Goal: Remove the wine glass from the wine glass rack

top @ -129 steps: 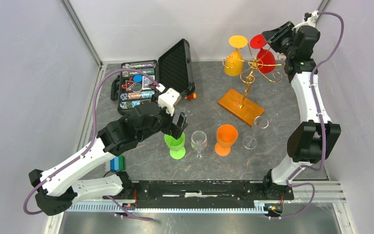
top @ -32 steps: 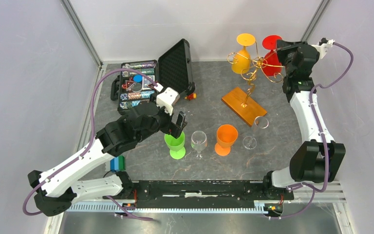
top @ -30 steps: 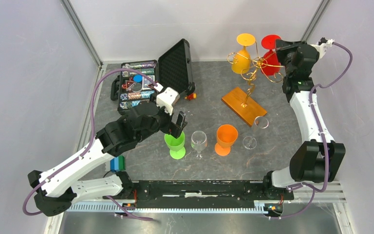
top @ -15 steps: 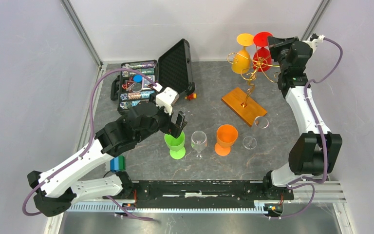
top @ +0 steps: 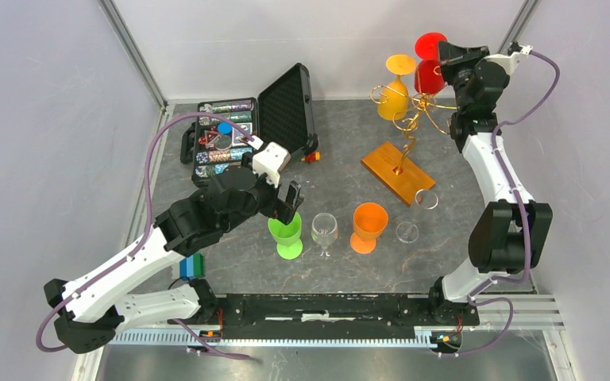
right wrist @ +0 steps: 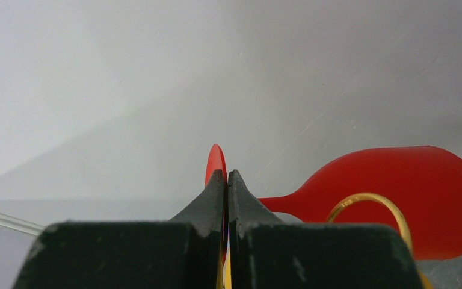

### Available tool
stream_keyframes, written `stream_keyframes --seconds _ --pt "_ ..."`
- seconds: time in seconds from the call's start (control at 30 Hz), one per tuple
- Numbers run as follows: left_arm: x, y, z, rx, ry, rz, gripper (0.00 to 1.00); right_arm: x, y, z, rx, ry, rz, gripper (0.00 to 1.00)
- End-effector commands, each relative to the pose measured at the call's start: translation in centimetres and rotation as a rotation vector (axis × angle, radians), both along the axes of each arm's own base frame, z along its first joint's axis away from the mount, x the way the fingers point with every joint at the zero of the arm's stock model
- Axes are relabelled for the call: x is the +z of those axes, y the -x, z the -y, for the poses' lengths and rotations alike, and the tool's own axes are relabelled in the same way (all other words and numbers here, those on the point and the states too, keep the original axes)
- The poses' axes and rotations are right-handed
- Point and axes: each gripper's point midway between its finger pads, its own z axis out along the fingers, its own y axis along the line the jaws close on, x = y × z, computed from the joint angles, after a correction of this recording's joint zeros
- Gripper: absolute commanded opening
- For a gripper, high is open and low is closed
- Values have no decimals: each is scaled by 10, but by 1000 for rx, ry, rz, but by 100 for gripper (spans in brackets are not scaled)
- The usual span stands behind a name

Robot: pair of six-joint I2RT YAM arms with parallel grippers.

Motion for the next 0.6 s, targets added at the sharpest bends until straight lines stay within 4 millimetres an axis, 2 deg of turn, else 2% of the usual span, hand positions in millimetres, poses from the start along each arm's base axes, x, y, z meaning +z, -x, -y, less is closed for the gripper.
stream_keyframes --seconds 0.0,0.17,0.3,0.43,0.57 --pt "18 -4 -2 3 19 73 100 76 4 -10 40 92 238 0" --pt "19 -5 -1 7 29 74 100 109 8 -26 121 153 367 0" --pt "20 -5 0 10 42 72 100 135 29 -42 196 192 493 0" --pt "24 -6 2 14 64 69 100 161 63 -56 271 211 598 0" --pt "26 -7 9 12 103 60 100 180 110 -66 331 190 685 0"
